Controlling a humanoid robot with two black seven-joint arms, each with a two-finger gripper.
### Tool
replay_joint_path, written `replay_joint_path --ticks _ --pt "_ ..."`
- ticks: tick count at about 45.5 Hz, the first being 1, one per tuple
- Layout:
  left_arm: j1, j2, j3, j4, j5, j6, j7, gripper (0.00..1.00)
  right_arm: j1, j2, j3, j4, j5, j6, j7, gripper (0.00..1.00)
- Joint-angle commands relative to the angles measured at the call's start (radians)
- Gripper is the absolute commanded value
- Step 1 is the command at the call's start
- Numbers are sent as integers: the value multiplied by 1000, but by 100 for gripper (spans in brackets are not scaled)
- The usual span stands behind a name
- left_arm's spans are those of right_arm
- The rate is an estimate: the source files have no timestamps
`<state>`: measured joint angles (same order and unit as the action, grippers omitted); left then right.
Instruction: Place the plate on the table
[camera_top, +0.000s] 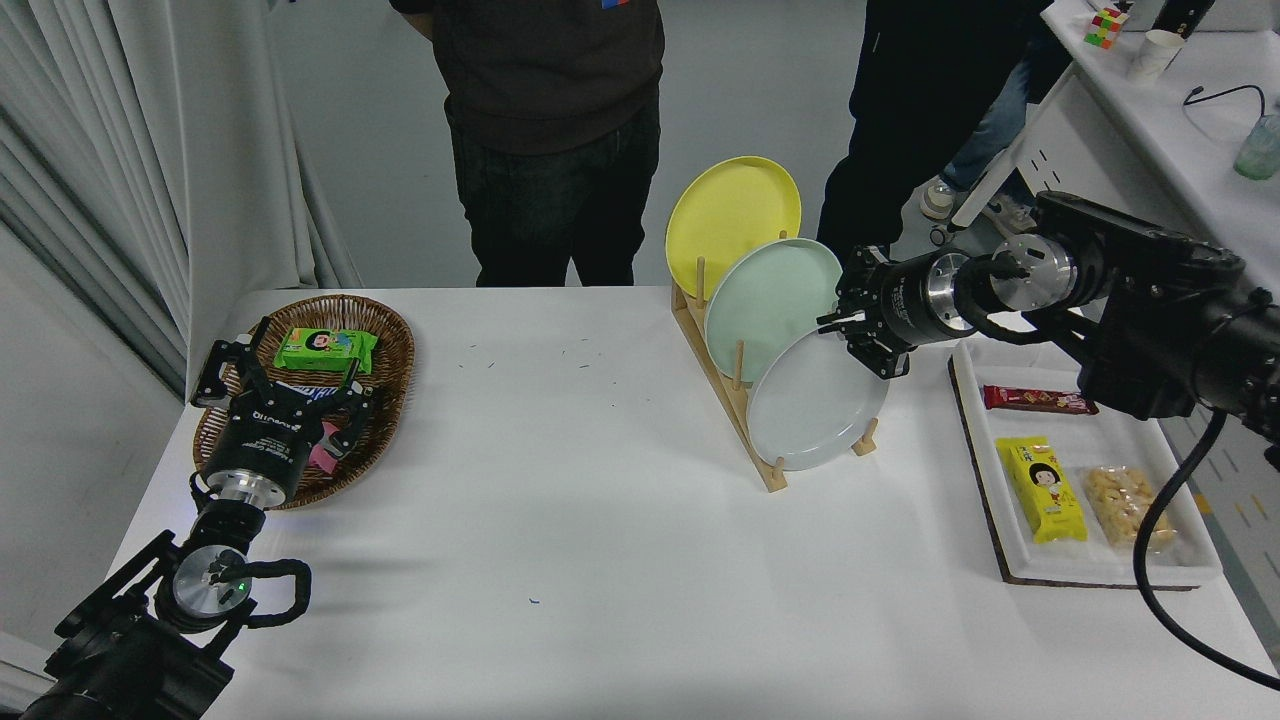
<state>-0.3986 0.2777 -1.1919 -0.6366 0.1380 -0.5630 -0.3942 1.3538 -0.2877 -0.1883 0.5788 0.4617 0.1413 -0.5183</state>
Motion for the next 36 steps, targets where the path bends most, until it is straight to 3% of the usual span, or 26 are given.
replay_joint_path --ticks 1,36 --pt "1 0 0 0 0 0 0 98 1 1 13 0 0 1 0 4" --pt "0 0 0 0 2 0 0 98 27 -4 27 3 2 21 1 3"
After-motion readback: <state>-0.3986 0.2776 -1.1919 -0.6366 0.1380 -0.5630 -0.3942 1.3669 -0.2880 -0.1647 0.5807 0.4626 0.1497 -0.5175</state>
